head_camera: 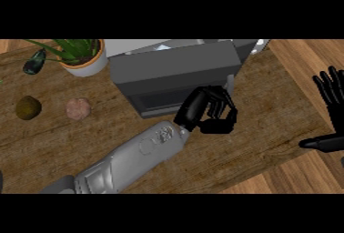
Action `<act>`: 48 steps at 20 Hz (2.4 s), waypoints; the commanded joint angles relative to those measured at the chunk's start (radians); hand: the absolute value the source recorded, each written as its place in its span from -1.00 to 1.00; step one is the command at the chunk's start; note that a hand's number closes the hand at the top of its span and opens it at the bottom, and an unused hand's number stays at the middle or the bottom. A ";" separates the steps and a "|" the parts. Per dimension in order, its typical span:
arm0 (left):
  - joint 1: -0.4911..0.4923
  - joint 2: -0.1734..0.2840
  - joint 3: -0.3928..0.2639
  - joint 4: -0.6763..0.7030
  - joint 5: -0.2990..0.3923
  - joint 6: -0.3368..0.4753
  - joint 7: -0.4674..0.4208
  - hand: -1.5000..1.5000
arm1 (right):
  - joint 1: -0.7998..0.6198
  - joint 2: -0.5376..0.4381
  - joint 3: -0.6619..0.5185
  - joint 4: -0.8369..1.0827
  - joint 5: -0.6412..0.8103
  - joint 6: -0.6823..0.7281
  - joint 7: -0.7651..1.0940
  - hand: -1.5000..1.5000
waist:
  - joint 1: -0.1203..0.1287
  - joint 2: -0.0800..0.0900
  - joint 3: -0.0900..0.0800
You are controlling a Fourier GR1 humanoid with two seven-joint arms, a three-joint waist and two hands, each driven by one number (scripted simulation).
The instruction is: Pick up the milk, place it into the microwave and close the microwave
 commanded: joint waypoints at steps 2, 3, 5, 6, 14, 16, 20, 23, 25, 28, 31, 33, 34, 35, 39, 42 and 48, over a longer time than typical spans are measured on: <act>-0.087 -0.009 0.023 0.045 0.034 0.012 -0.006 1.00 | -0.037 -0.009 0.010 -0.019 -0.039 0.093 -0.008 -1.00 | -0.029 0.013 0.002; -0.117 -0.009 0.037 0.049 0.046 0.016 0.009 1.00 | -0.041 -0.010 0.018 -0.029 -0.037 0.097 -0.005 -1.00 | -0.034 0.009 0.003; -0.127 -0.009 0.039 0.070 0.055 0.017 -0.002 1.00 | -0.053 -0.017 0.011 -0.029 -0.056 0.100 0.010 -1.00 | -0.044 0.021 0.004; -0.136 -0.008 0.037 0.081 0.057 0.030 -0.001 1.00 | -0.062 -0.017 0.021 -0.042 -0.052 0.101 0.015 -1.00 | -0.046 0.019 0.003; -0.206 -0.008 0.069 0.122 0.105 0.044 -0.011 1.00 | -0.094 -0.017 0.062 -0.088 -0.108 0.177 0.069 -1.00 | -0.073 0.035 0.009; -0.209 -0.008 0.068 0.117 0.114 0.050 -0.019 1.00 | -0.104 -0.025 0.083 -0.106 -0.110 0.196 0.094 -1.00 | -0.072 0.033 0.007; -0.210 -0.008 0.061 0.113 0.128 0.069 -0.024 1.00 | -0.128 -0.048 0.114 -0.152 -0.095 0.216 0.114 -1.00 | -0.080 0.033 0.007; -0.204 -0.008 0.062 0.117 0.139 0.084 -0.025 1.00 | -0.139 -0.066 0.163 -0.216 -0.086 0.278 0.121 1.00 | -0.085 0.027 0.007; -0.205 -0.008 0.059 0.113 0.147 0.084 -0.025 1.00 | -0.159 -0.063 0.192 -0.256 -0.089 0.305 0.130 1.00 | -0.082 0.030 0.008; -0.213 -0.008 0.050 0.117 0.152 0.093 -0.025 1.00 | -0.175 -0.073 0.217 -0.308 -0.094 0.314 0.155 1.00 | -0.098 0.025 0.008; -0.214 -0.008 0.051 0.119 0.160 0.102 -0.032 1.00 | -0.166 -0.068 0.236 -0.342 -0.109 0.318 0.168 1.00 | -0.106 0.029 0.010; -0.213 -0.007 0.058 0.125 0.164 0.121 -0.036 1.00 | -0.157 -0.070 0.246 -0.367 -0.120 0.320 0.178 1.00 | -0.115 0.029 0.011; -0.210 -0.007 0.047 0.127 0.160 0.124 -0.039 1.00 | -0.169 -0.071 0.249 -0.384 -0.126 0.318 0.188 1.00 | -0.109 0.026 0.010; -0.212 -0.007 0.053 0.126 0.168 0.132 -0.034 1.00 | -0.162 -0.070 0.255 -0.395 -0.131 0.319 0.192 1.00 | -0.121 0.026 0.011; -0.214 -0.007 0.056 0.119 0.177 0.152 -0.041 1.00 | -0.157 -0.074 0.282 -0.440 -0.136 0.317 0.221 1.00 | -0.128 0.028 0.010; -0.204 -0.007 0.052 0.119 0.182 0.165 -0.045 1.00 | -0.146 -0.070 0.290 -0.467 -0.154 0.311 0.234 1.00 | -0.139 0.033 0.011; -0.199 -0.006 0.050 0.109 0.192 0.185 -0.051 1.00 | -0.135 -0.074 0.307 -0.530 -0.177 0.310 0.258 1.00 | -0.150 0.025 0.010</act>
